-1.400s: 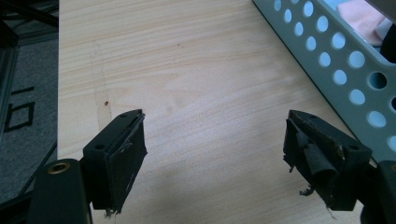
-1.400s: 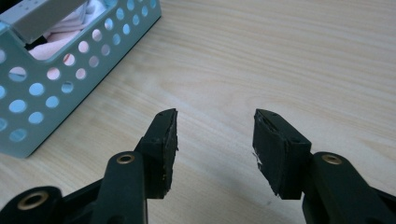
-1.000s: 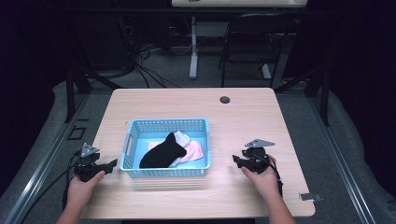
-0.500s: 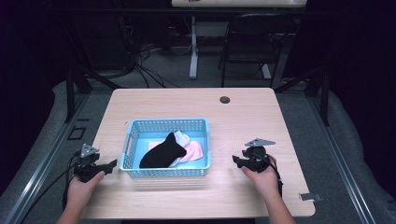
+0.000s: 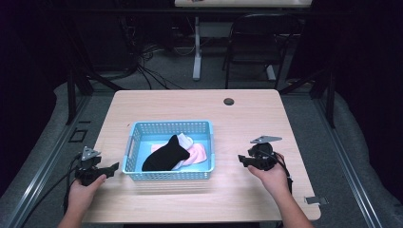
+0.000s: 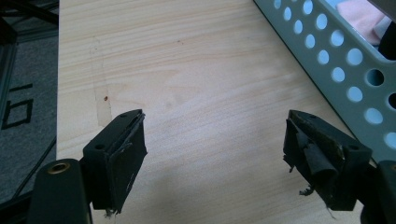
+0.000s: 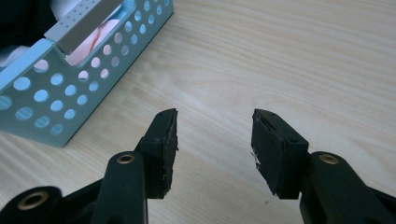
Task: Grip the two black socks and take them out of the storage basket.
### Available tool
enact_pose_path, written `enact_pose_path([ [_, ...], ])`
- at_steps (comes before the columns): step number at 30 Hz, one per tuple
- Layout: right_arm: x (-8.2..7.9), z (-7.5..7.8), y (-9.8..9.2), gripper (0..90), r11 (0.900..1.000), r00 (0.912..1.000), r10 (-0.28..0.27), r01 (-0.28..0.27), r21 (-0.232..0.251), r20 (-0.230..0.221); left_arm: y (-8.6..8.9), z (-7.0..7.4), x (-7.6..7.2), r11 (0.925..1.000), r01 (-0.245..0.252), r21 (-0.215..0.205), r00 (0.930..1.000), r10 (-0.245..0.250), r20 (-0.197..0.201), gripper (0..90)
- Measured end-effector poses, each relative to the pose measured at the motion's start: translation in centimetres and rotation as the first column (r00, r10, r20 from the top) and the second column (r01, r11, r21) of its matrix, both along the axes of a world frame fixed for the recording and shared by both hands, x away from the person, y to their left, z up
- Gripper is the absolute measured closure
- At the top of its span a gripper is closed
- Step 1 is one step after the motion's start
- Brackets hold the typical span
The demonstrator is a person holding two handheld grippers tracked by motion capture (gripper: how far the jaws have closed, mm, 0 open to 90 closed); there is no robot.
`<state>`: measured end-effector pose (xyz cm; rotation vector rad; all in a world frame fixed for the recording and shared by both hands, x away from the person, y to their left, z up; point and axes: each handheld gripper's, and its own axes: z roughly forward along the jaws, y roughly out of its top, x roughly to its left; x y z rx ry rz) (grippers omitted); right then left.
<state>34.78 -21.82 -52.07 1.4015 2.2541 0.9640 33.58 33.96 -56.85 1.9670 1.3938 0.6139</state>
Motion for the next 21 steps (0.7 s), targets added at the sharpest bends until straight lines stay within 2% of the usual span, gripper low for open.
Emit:
enact_pose_path([
  [1,0.2,0.8,0.2,52.7,1.000,0.9999,0.015,-0.015,-0.027,0.005,0.0,0.0,0.0,1.0000,-0.002,-0.001,1.0000,0.002,0.001,20.9],
  [2,0.2,0.8,0.2,52.7,1.000,0.9999,0.015,-0.015,-0.027,0.005,0.0,0.0,0.0,1.0000,-0.002,-0.001,1.0000,0.002,0.001,20.9],
  [4,0.7,2.1,0.7,53.5,0.998,0.9991,0.040,-0.040,-0.050,0.008,0.0,-0.1,0.0,1.0000,-0.001,0.001,1.0000,0.001,-0.003,20.9],
  [6,0.9,2.5,1.0,54.6,0.997,0.9986,0.053,-0.052,-0.057,0.008,0.0,-0.1,0.0,1.0000,0.000,0.001,1.0000,0.000,-0.003,20.9],
  [7,1.4,3.1,1.7,55.3,0.995,0.9970,0.076,-0.077,-0.058,-0.014,0.0,0.0,0.0,1.0000,0.000,0.001,1.0000,0.000,-0.003,20.9],
  [11,2.0,4.0,2.7,56.0,0.991,0.9939,0.108,-0.109,-0.083,-0.019,0.0,0.0,0.0,1.0000,0.001,0.000,1.0000,-0.001,-0.001,20.9],
  [16,3.1,5.9,4.9,58.4,0.982,0.9864,0.163,-0.164,-0.090,-0.021,0.0,0.0,0.0,1.0000,0.003,0.000,1.0000,-0.003,0.001,20.9],
  [20,3.6,6.7,6.1,59.3,0.979,0.9830,0.182,-0.184,-0.090,-0.024,0.0,0.0,0.1,1.0000,0.004,0.001,1.0000,-0.004,-0.002,20.9],
  [21,3.9,7.2,7.1,59.9,0.978,0.9801,0.196,-0.197,-0.072,-0.033,0.0,0.0,0.1,1.0000,0.003,0.001,1.0000,-0.003,-0.001,20.9],
])
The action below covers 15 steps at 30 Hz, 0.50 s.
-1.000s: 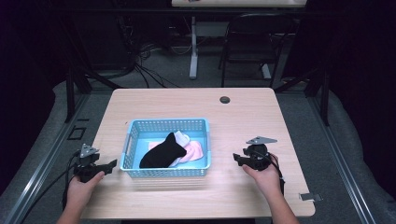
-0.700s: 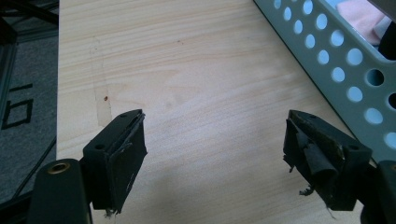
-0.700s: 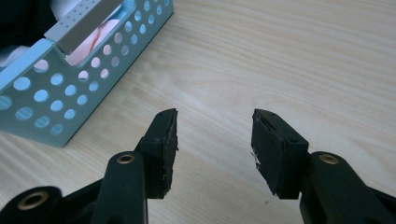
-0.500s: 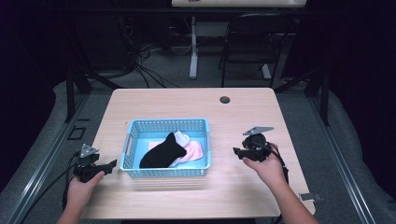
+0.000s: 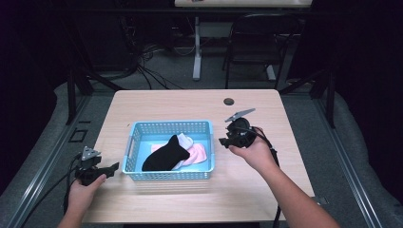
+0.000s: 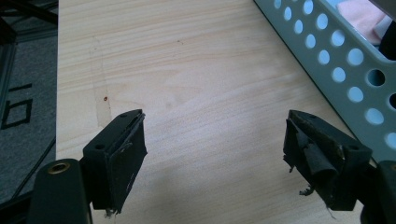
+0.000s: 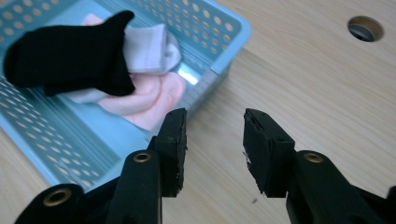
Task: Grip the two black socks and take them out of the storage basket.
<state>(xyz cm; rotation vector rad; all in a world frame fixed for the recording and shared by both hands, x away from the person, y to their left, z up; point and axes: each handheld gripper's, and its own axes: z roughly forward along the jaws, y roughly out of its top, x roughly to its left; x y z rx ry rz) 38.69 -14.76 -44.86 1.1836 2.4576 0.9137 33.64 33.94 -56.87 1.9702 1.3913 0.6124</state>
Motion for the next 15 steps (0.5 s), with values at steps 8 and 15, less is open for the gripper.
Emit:
enact_pose_path([
  [8,1.1,0.3,3.1,61.9,0.999,0.9978,0.044,-0.043,0.029,-0.049,0.0,0.0,0.0,1.0000,0.002,-0.001,1.0000,-0.002,0.000,20.9],
  [15,2.3,-0.3,6.2,62.0,0.996,0.9931,0.087,-0.085,0.025,-0.080,0.0,0.0,0.0,1.0000,0.005,-0.001,1.0000,-0.005,0.001,20.9],
])
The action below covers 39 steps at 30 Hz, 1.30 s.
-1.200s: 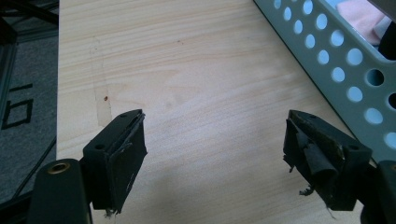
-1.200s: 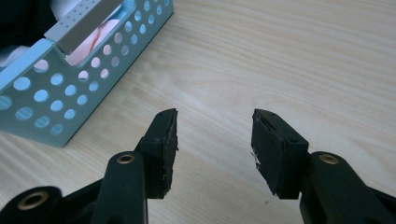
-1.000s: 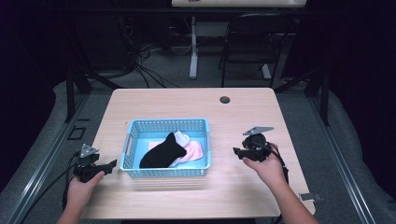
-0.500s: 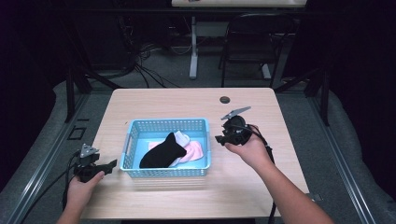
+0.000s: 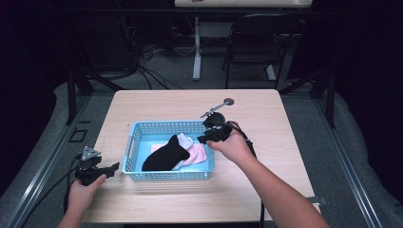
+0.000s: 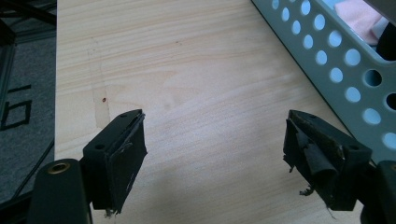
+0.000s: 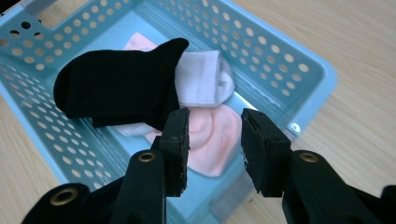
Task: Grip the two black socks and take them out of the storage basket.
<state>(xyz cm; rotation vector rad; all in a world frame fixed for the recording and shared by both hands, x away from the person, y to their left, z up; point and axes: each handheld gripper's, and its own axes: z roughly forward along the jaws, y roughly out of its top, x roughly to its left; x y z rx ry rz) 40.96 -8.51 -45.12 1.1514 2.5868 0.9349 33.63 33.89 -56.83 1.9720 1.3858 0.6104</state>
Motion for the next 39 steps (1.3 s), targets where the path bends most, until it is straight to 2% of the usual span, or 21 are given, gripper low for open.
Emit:
enact_pose_path([
  [12,1.7,-1.9,4.2,62.7,0.999,0.9959,0.034,-0.034,0.002,-0.084,0.0,0.0,0.0,1.0000,0.001,-0.003,1.0000,-0.001,0.001,20.9],
  [14,1.8,-2.2,4.6,62.8,1.000,0.9961,0.024,-0.023,0.011,-0.085,0.0,0.0,0.0,1.0000,0.001,-0.001,1.0000,-0.001,-0.001,20.9],
  [17,2.3,-2.9,5.8,63.2,0.999,0.9931,0.042,-0.042,-0.001,-0.109,0.0,0.0,0.0,1.0000,0.003,0.000,1.0000,-0.003,-0.001,20.9],
  [25,3.0,-4.3,7.9,62.5,0.999,0.9890,0.028,-0.025,0.020,-0.145,0.1,0.1,0.1,1.0000,0.003,-0.002,1.0000,-0.003,0.000,20.9],
  [29,3.5,-4.9,8.4,61.0,1.000,0.9872,0.005,-0.005,-0.004,-0.159,0.1,0.1,0.0,1.0000,0.004,-0.002,1.0000,-0.004,0.002,20.9],
  [39,4.7,-6.5,9.1,59.2,1.000,0.9786,-0.024,0.021,-0.017,-0.205,0.1,0.1,0.0,1.0000,0.004,-0.005,1.0000,-0.004,0.006,20.9],
])
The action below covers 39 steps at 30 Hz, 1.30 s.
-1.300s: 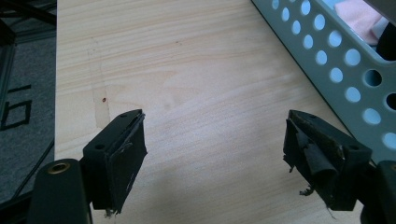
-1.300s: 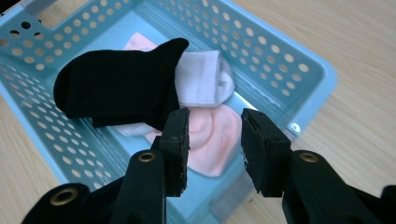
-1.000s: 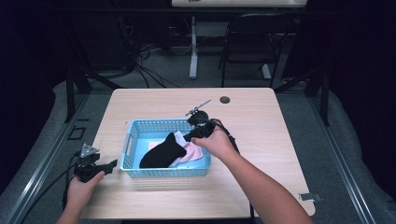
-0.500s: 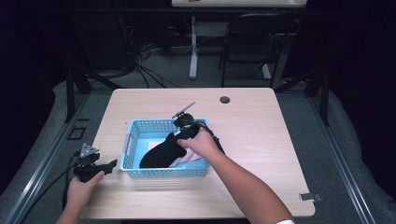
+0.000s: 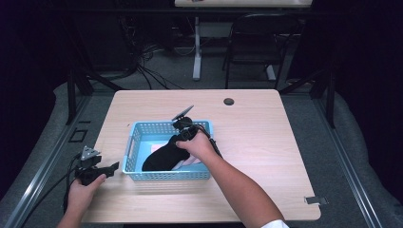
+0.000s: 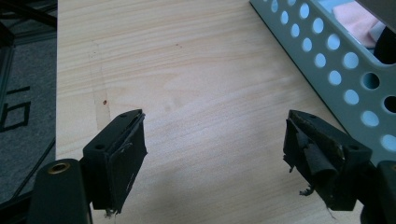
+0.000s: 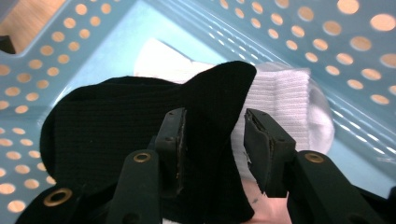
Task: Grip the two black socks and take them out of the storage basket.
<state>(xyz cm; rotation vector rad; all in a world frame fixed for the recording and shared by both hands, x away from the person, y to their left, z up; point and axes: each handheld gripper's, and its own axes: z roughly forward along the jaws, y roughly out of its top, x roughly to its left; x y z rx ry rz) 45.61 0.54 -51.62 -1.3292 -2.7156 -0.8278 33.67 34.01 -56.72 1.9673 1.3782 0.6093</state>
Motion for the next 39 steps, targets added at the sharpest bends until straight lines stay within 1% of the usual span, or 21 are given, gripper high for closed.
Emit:
enact_pose_path([
  [1,0.1,-0.3,0.1,60.8,1.000,0.9999,-0.010,0.010,0.025,-0.007,0.0,0.0,0.0,1.0000,0.001,0.000,1.0000,-0.001,0.000,20.9],
  [4,0.1,-0.3,0.2,64.2,0.999,0.9999,0.003,-0.002,0.036,-0.014,0.0,0.0,0.0,1.0000,0.001,0.000,1.0000,-0.001,0.000,20.9],
  [5,-0.1,-0.1,0.4,71.2,1.000,0.9997,0.025,-0.025,0.016,0.006,0.0,0.0,0.0,1.0000,0.000,-0.001,1.0000,0.000,0.001,20.9],
  [8,-0.6,0.6,0.4,80.4,0.999,0.9979,0.055,-0.055,-0.002,0.035,0.0,0.0,0.0,1.0000,0.000,-0.001,1.0000,0.000,0.001,20.9],
  [11,-1.2,1.3,0.4,85.1,0.998,0.9962,0.062,-0.063,0.019,0.061,0.0,0.0,0.0,1.0000,0.002,0.001,1.0000,-0.002,0.000,20.9],
  [13,-1.3,1.6,0.4,85.7,0.997,0.9956,0.068,-0.070,0.023,0.065,0.0,0.0,0.0,1.0000,0.001,0.002,1.0000,-0.001,-0.001,20.9],
  [14,-1.5,2.0,0.3,86.1,0.996,0.9935,0.092,-0.093,0.010,0.068,0.0,0.0,0.0,1.0000,0.001,0.002,1.0000,-0.001,-0.001,20.9],
  [15,-1.7,2.2,0.4,86.3,0.996,0.9938,0.083,-0.085,0.029,0.074,0.0,0.0,0.0,1.0000,0.000,0.002,1.0000,0.000,-0.002,20.9],
  [16,-2.1,2.9,0.4,86.5,0.994,0.9908,0.103,-0.106,0.030,0.088,0.0,0.0,0.0,1.0000,0.000,0.002,1.0000,0.000,-0.002,20.9],
  [17,-2.1,2.9,0.4,86.5,0.994,0.9908,0.103,-0.106,0.030,0.088,0.0,0.0,0.0,1.0000,0.000,0.002,1.0000,0.000,-0.002,20.9],
  [19,-2.5,4.0,0.4,86.6,0.990,0.9850,0.139,-0.142,0.020,0.102,0.0,0.0,0.0,1.0000,-0.001,0.002,1.0000,0.001,-0.002,20.9],
  [20,-2.8,4.9,0.6,86.8,0.988,0.9829,0.142,-0.147,0.041,0.118,0.0,0.0,0.0,1.0000,-0.001,0.002,1.0000,0.001,-0.003,20.9],
  [22,-3.0,5.4,0.7,86.7,0.987,0.9817,0.143,-0.150,0.053,0.126,0.0,0.0,0.0,1.0000,-0.001,0.002,1.0000,0.001,-0.003,20.9],
  [25,-3.6,6.9,1.0,86.8,0.984,0.9768,0.157,-0.167,0.060,0.145,0.0,0.0,0.0,1.0000,-0.002,0.001,1.0000,0.002,-0.003,20.9],
  [26,-3.8,7.9,1.1,86.8,0.983,0.9740,0.164,-0.175,0.061,0.156,0.0,0.0,0.0,1.0000,-0.002,0.000,1.0000,0.002,-0.003,20.9],
  [28,-4.0,8.3,1.2,86.8,0.982,0.9723,0.164,-0.177,0.066,0.166,0.0,0.0,0.0,1.0000,-0.002,0.000,1.0000,0.002,-0.001,20.9],
  [29,-4.1,8.8,1.2,86.8,0.981,0.9714,0.164,-0.178,0.072,0.172,0.0,0.0,0.0,1.0000,-0.002,-0.001,1.0000,0.002,-0.002,20.9],
  [30,-4.3,9.8,1.2,86.8,0.979,0.9669,0.173,-0.189,0.071,0.187,0.0,0.0,0.0,1.0000,-0.002,-0.001,1.0000,0.002,-0.001,20.9],
  [33,-4.6,11.1,1.0,86.9,0.978,0.9621,0.171,-0.191,0.079,0.213,0.0,0.0,0.0,1.0000,-0.003,-0.003,1.0000,0.003,-0.001,20.9],
  [34,-4.6,11.1,1.0,86.9,0.978,0.9621,0.171,-0.191,0.079,0.213,0.0,0.0,0.0,1.0000,-0.003,-0.003,1.0000,0.003,-0.001,20.9],
  [39,-4.9,12.9,0.3,86.9,0.978,0.9563,0.160,-0.186,0.090,0.245,0.0,0.0,0.0,1.0000,-0.001,0.001,1.0000,0.001,-0.004,20.9],
])
